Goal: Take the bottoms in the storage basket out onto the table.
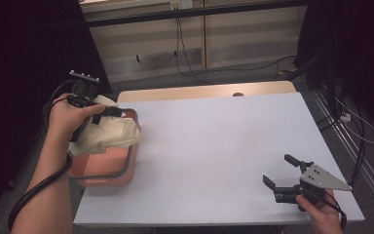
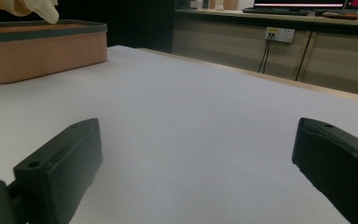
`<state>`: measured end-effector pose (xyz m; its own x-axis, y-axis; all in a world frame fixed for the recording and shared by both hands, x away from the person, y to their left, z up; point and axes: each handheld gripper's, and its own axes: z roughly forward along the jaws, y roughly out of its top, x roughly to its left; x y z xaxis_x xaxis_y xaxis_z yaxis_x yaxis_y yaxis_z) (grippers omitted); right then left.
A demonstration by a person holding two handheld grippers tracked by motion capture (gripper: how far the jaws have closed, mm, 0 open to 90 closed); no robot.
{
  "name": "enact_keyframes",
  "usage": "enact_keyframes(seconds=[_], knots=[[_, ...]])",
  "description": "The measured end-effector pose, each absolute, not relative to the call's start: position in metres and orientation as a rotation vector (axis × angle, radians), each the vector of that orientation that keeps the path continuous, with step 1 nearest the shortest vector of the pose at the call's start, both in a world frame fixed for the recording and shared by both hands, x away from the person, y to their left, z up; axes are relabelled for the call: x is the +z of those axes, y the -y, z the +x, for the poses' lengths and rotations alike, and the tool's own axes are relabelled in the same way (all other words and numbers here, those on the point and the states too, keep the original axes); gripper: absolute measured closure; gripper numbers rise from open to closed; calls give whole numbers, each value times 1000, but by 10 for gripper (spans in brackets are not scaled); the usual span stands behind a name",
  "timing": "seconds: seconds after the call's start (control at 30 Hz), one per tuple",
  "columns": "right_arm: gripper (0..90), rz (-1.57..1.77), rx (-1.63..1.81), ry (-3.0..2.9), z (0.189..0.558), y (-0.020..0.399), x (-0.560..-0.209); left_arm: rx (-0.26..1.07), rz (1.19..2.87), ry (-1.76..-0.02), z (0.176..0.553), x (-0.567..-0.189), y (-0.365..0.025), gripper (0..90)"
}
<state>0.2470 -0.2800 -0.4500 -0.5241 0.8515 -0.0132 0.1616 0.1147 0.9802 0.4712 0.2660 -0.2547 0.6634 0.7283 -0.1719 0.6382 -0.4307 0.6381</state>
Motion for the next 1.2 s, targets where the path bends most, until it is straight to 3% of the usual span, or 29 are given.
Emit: enact_keyframes(seconds=[1.2], knots=[[14,973,1450,-1796,247,279,-450,75,2223,-907,464,-250,-204,583]])
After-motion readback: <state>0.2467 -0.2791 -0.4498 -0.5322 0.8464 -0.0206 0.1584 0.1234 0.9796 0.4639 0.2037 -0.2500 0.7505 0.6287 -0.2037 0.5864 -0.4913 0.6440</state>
